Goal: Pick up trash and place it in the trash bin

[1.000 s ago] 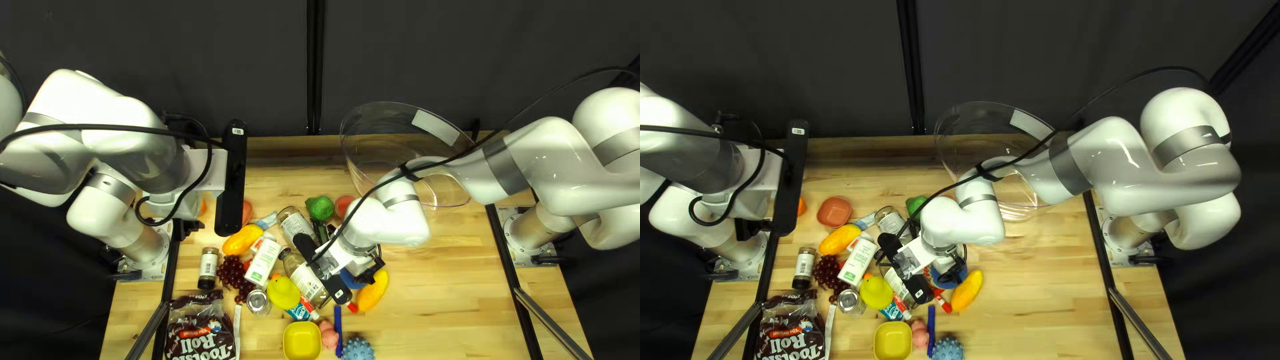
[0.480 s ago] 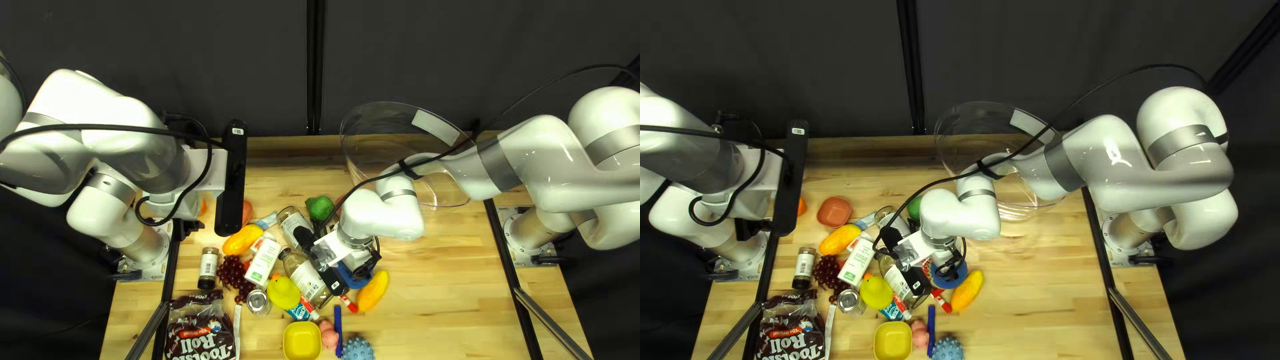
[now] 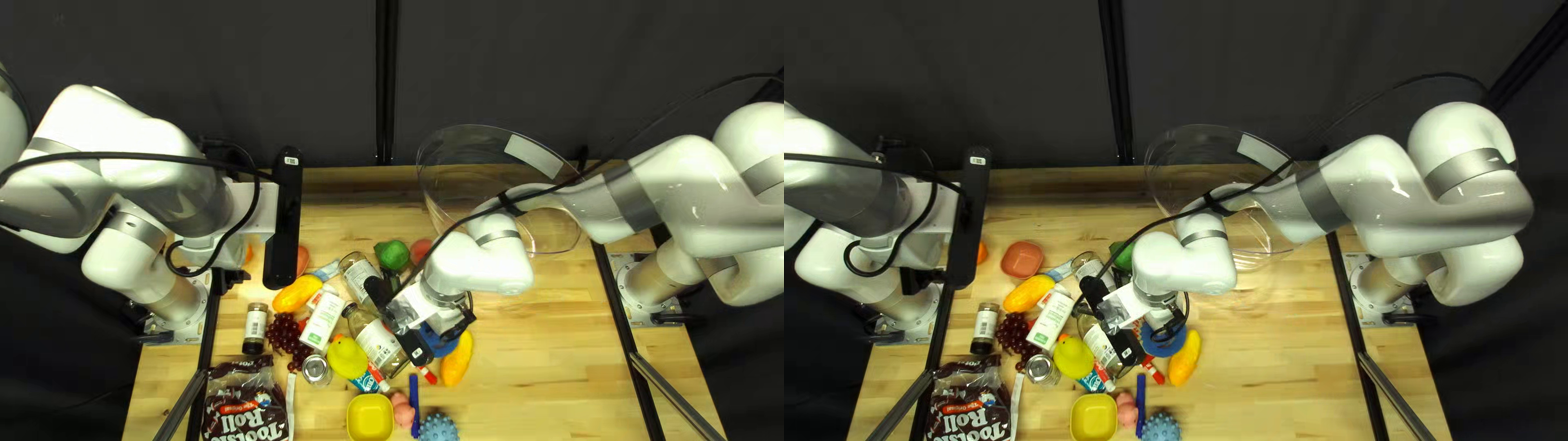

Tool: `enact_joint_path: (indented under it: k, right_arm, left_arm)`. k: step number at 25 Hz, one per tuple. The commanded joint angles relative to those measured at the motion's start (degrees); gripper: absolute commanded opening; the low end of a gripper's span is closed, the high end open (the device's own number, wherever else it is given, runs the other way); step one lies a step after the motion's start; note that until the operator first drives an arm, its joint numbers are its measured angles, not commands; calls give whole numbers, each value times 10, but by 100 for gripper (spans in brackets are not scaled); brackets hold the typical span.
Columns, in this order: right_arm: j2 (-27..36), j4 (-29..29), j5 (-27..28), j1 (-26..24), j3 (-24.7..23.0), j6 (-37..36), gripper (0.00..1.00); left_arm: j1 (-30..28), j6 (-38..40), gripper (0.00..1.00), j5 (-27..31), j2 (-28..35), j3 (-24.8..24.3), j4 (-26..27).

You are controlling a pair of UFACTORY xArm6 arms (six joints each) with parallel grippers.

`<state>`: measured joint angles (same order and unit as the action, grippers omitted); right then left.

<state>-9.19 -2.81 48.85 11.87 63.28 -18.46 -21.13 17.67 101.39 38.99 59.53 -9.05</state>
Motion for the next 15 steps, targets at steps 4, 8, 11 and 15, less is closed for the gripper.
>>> enact_joint_path:
  k: [4,8,11,15]
  right_arm:
    - [180,-158,210,67,19,139,0]
    - [268,-231,325,87,17,189,0]
    - [325,-268,358,84,-19,209,0]
    - [403,-293,374,58,-87,226,0]
  left_arm:
    - [0,0,100,0,0,0,0]
    - [0,0,100,0,0,0,0]
    - [0,0,100,0,0,0,0]
    - [0,0,100,0,0,0,0]
